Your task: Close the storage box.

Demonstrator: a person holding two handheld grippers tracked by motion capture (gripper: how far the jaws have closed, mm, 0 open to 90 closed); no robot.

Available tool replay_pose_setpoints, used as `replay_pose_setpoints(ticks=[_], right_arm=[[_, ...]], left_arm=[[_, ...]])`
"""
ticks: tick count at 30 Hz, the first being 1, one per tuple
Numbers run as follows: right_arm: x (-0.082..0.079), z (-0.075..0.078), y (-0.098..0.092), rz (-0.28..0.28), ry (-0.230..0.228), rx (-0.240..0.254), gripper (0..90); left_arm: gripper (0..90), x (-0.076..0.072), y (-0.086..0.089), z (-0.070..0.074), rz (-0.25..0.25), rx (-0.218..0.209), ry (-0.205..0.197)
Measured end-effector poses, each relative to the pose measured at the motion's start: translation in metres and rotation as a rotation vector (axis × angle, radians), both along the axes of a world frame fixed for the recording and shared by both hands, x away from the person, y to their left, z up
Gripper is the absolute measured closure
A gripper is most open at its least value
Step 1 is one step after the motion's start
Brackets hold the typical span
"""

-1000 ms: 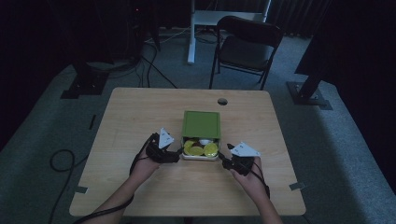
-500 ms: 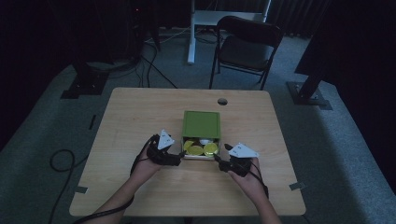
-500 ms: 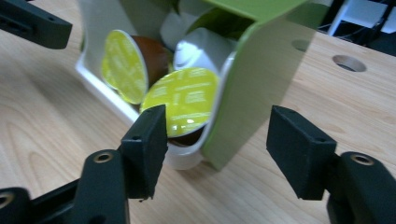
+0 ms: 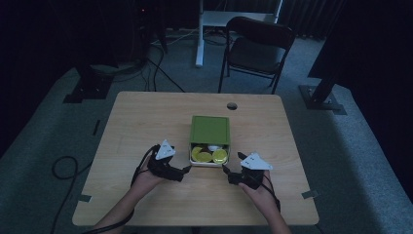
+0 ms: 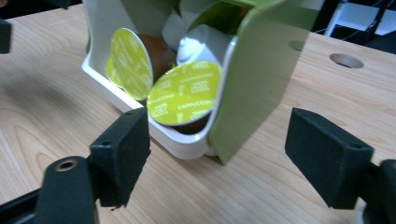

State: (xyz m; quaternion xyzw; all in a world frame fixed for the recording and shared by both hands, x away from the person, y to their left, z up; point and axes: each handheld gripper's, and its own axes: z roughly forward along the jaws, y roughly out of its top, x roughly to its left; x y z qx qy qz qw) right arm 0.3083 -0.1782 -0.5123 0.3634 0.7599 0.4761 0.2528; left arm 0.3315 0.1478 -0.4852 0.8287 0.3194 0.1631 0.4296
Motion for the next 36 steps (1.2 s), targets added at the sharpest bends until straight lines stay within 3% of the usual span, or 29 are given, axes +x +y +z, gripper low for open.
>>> replay_pose_setpoints(ticks=[11,36], right_arm=[[-0.006,-0.007,-0.012,-0.039,0.013,0.000,19.8],[-0.020,-0.016,-0.049,-0.130,0.050,0.020,18.4]], left_arm=[[0.7,-0.006,0.015,-0.009,-0.002,0.003,0.030],[0.8,-0.020,0.068,-0.034,0.084,0.013,0.101]])
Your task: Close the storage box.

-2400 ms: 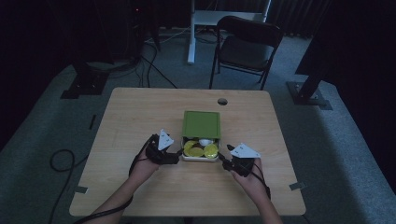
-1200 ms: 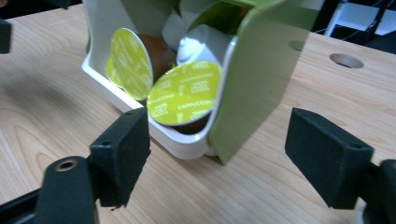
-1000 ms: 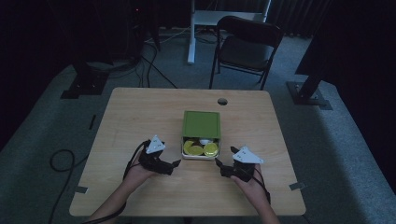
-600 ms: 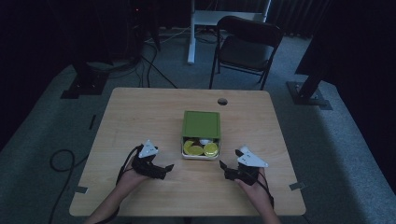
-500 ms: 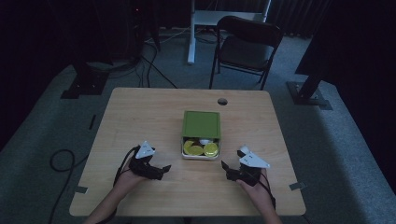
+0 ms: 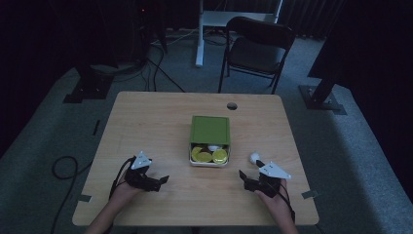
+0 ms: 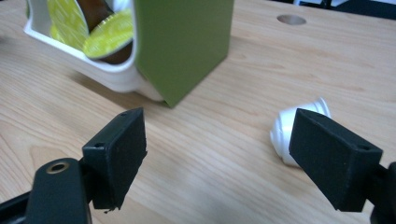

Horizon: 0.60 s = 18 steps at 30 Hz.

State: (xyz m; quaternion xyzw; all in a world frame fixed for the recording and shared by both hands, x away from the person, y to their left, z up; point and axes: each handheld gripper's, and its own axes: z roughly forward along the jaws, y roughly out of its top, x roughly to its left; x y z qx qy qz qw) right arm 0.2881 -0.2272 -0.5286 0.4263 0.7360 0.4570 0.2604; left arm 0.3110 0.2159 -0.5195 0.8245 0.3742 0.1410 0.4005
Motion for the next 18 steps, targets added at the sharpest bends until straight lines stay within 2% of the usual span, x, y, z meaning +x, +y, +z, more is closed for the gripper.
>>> replay_pose_setpoints(ticks=[5,18], right_arm=[[-0.004,-0.005,-0.012,-0.033,0.019,0.004,18.1],[-0.014,-0.016,-0.033,-0.079,0.058,0.000,18.1]], left_arm=[[0.8,-0.005,0.015,-0.005,0.030,-0.001,0.012],[0.8,-0.015,0.041,-0.011,0.083,0.000,0.033]])
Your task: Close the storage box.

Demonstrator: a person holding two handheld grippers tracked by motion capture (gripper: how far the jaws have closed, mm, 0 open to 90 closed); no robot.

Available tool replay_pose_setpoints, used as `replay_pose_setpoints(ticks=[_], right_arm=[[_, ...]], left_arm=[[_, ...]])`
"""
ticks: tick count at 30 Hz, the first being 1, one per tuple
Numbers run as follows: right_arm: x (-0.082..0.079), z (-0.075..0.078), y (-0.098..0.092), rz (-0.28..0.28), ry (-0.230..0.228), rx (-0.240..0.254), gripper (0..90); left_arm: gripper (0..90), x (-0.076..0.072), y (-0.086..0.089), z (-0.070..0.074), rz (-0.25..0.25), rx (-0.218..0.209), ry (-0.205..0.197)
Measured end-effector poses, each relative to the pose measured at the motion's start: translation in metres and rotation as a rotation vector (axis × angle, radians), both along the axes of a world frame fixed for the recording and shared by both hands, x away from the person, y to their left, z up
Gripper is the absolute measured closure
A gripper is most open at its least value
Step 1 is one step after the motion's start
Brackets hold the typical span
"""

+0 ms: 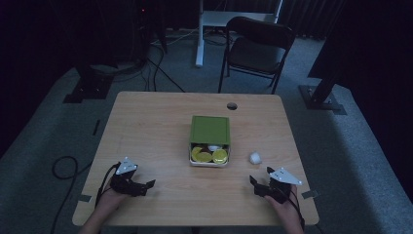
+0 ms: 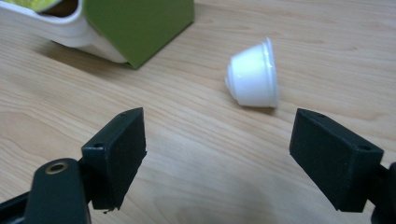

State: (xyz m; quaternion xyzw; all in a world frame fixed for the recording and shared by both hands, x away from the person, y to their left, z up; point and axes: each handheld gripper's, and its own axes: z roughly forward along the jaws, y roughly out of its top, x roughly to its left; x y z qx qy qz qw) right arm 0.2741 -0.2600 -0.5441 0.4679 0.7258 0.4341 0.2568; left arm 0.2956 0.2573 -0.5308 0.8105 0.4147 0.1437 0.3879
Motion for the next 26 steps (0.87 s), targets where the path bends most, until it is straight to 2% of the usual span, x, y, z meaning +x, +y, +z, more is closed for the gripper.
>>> replay_pose_setpoints(ticks=[9,17,22,26], right_arm=[[-0.008,-0.001,-0.015,-0.065,0.024,-0.019,17.9],[-0.012,-0.002,-0.027,-0.128,0.055,-0.025,17.9],[-0.013,-0.002,-0.030,-0.140,0.061,-0.028,17.9],[-0.014,-0.002,-0.029,-0.140,0.065,-0.035,17.9]], left_arm=[[0.8,-0.008,0.013,0.001,0.033,0.013,0.006],[0.8,-0.018,0.031,0.000,0.086,0.021,0.015],[0.8,-0.021,0.041,0.000,0.127,0.008,0.012],[0.8,-0.022,0.044,0.000,0.136,0.009,0.011]])
